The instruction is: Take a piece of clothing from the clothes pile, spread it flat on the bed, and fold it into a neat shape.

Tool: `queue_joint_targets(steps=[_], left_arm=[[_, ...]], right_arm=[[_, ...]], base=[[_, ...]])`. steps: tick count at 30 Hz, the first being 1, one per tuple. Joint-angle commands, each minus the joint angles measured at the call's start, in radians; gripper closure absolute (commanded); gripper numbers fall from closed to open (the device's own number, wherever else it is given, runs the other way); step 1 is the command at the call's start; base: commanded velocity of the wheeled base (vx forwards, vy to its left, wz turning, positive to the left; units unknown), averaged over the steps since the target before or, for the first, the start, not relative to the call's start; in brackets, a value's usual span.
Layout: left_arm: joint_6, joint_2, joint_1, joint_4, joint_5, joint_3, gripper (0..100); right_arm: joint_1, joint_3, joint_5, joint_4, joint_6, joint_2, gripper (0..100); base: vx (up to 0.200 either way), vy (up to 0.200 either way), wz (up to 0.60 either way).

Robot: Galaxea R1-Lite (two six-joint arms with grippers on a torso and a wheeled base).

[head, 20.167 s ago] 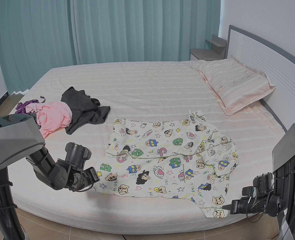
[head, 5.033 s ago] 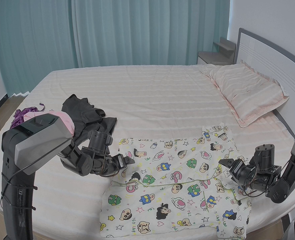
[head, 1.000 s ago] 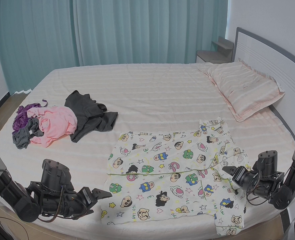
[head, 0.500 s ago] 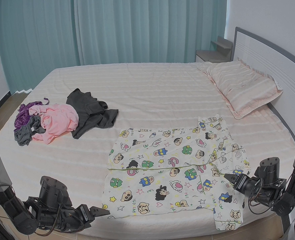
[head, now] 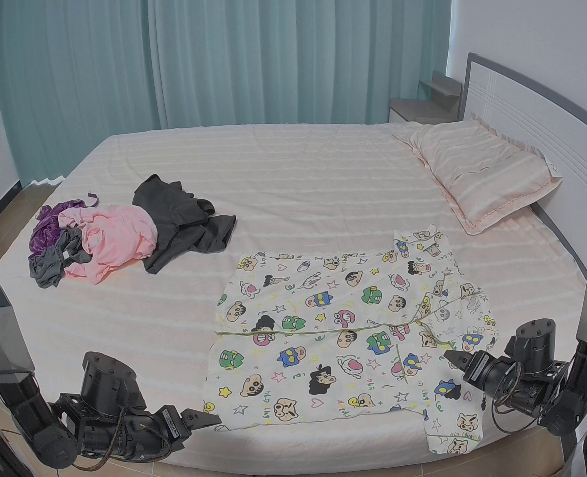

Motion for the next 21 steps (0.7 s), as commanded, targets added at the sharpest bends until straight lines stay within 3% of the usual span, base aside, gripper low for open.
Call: queue_joint_targets(steps=[1, 11, 14, 15, 17, 21], left_arm=[[-0.001, 0.014, 0.000, -0.001, 0.013, 0.004, 0], [0.004, 0.051, -0.023, -0.021, 0.022, -0.031, 0], [0.010, 0.122, -0.037, -0.053, 0.093, -0.089, 0], [0.010, 0.198, -0.042, -0.070, 0.179, -0.145, 0], [0.012, 0.257, -0.056, -0.082, 0.262, -0.180, 0], [0.076, 0.304, -0.094, -0.085, 0.289, -0.201, 0]], right_arm=[[0.001, 0.020, 0.000, -0.036, -0.003, 0.042, 0], [0.001, 0.020, -0.002, -0.054, -0.003, 0.061, 0], [0.001, 0.020, -0.011, -0.056, -0.004, 0.049, 0], [0.001, 0.020, -0.022, -0.057, -0.006, 0.047, 0], [0.002, 0.020, -0.026, -0.059, -0.007, 0.046, 0], [0.001, 0.020, -0.029, -0.091, -0.010, 0.052, 0]], base=[[-0.200, 0.000, 0.00], [-0.020, 0.000, 0.00], [0.000, 0.000, 0.00], [0.000, 0.000, 0.00], [0.000, 0.000, 0.00], [0.000, 0.000, 0.00]])
